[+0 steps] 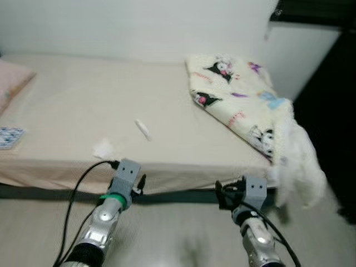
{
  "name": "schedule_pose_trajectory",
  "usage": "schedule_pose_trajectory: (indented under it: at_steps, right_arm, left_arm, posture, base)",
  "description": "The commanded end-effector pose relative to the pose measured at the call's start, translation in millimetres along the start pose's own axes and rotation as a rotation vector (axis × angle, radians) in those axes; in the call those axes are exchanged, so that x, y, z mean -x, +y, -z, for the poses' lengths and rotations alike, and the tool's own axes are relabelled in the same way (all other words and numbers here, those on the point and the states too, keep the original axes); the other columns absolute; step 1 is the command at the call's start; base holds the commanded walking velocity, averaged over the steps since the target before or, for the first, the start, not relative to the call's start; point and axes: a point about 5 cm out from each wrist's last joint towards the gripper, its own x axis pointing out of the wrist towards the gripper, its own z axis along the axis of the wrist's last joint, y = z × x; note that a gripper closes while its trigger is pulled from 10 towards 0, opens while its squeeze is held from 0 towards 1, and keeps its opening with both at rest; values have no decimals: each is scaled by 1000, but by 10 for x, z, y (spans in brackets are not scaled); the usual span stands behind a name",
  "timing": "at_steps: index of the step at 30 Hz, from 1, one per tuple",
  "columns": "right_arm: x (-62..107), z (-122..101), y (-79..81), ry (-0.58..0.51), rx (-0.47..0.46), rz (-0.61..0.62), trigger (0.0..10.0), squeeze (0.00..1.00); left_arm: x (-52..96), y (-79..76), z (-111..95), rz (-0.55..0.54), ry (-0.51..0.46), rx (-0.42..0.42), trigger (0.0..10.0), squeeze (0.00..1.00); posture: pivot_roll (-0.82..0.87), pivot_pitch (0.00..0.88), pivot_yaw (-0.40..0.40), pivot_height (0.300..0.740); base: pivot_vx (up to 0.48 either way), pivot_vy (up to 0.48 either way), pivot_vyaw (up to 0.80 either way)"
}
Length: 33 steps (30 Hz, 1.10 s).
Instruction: Clean up the room
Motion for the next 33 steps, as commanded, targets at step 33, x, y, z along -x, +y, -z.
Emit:
schedule_pose_trajectory:
  at_steps: [33]
  right_arm:
    - [35,53,9,15,-10,-6,10000,0]
  left_arm:
    - [0,-31,18,10,22,13,10000,0]
  posture:
    - [56,58,-6,740]
  base:
    - [0,-288,0]
